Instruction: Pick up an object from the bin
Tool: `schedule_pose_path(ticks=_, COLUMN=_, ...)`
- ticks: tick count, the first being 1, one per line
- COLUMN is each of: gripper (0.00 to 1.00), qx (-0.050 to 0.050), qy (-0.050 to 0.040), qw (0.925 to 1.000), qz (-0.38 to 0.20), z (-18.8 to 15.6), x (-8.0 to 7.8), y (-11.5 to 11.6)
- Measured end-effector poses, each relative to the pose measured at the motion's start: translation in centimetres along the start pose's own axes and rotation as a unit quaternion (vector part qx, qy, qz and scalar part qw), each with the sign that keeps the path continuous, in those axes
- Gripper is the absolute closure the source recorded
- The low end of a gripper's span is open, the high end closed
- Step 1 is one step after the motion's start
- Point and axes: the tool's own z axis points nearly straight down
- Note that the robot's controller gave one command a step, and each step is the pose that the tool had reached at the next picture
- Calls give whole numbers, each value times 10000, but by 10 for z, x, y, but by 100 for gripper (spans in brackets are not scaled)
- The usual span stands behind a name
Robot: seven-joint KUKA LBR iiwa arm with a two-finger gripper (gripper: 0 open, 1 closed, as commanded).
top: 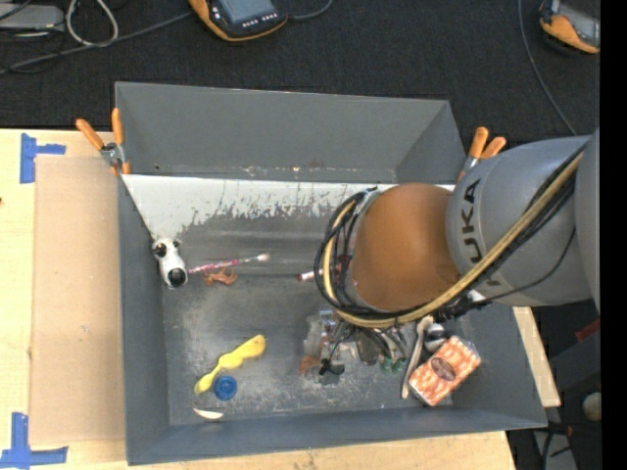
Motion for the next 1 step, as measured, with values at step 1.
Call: schedule_pose_path(ticks=1, gripper=100, qx=-3, qy=17, qw=9992, qz=-400, z=-77, x=-6, y=-6)
